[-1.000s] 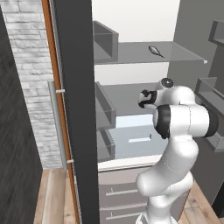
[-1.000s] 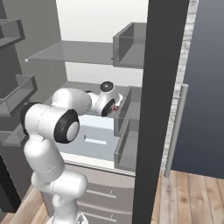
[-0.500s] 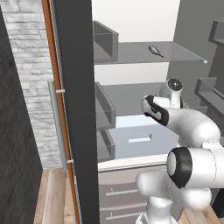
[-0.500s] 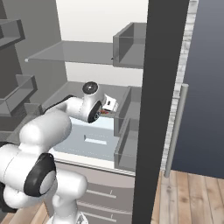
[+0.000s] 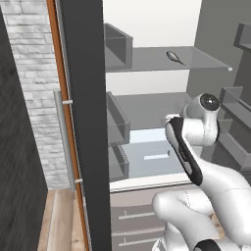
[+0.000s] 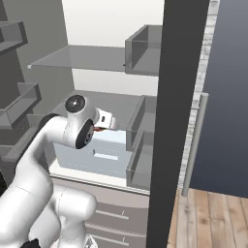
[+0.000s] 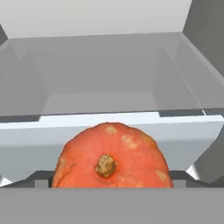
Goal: Place one squash and one fish in each tupperware on the nearby counter, to pack two identical lunches.
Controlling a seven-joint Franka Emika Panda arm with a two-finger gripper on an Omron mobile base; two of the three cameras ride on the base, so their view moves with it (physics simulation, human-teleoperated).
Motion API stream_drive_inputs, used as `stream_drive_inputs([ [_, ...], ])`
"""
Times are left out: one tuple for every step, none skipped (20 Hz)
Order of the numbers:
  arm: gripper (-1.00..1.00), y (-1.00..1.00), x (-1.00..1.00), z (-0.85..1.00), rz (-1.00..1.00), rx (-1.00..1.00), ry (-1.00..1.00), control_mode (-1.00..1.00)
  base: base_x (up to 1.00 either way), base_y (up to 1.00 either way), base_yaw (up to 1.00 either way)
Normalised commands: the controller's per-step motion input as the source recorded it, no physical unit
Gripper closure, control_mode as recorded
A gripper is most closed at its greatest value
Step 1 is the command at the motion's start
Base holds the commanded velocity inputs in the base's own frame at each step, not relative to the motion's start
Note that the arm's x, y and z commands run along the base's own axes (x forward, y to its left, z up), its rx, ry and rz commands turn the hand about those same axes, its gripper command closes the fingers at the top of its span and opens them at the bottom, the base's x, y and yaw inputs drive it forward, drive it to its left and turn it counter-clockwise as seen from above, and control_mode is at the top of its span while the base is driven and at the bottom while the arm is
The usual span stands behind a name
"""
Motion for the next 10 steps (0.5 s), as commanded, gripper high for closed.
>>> stream_drive_inputs([
  [1.0, 0.0, -1.0, 0.97, 0.03, 0.0, 0.0, -1.0, 0.0, 0.0, 0.0],
  [1.0, 0.0, -1.0, 0.91, 0.03, 0.0, 0.0, -1.0, 0.0, 0.0, 0.0],
  [1.0, 0.0, -1.0, 0.86, 0.03, 0.0, 0.01, -1.0, 0.0, 0.0, 0.0],
  [1.0, 0.0, -1.0, 0.8, 0.03, 0.0, 0.03, -1.0, 0.0, 0.0, 0.0],
  [1.0, 0.0, -1.0, 0.73, 0.04, 0.0, 0.05, -1.0, 0.0, 0.0, 0.0],
  [1.0, 0.19, -1.0, 0.44, 0.07, 0.0, 0.01, -1.0, 0.0, 0.0, 0.0],
  [1.0, 0.2, -1.0, 0.31, 0.08, -0.01, 0.0, -1.0, 0.0, 0.0, 0.0],
  [1.0, 0.2, -1.0, 0.29, 0.08, -0.02, 0.01, -1.0, 0.0, 0.0, 0.0],
  [1.0, 0.22, -1.0, 0.31, 0.07, -0.03, 0.05, -1.0, 0.0, 0.0, 0.0],
  [1.0, 0.21, -1.0, 0.31, 0.07, -0.03, 0.07, -1.0, 0.0, 0.0, 0.0],
])
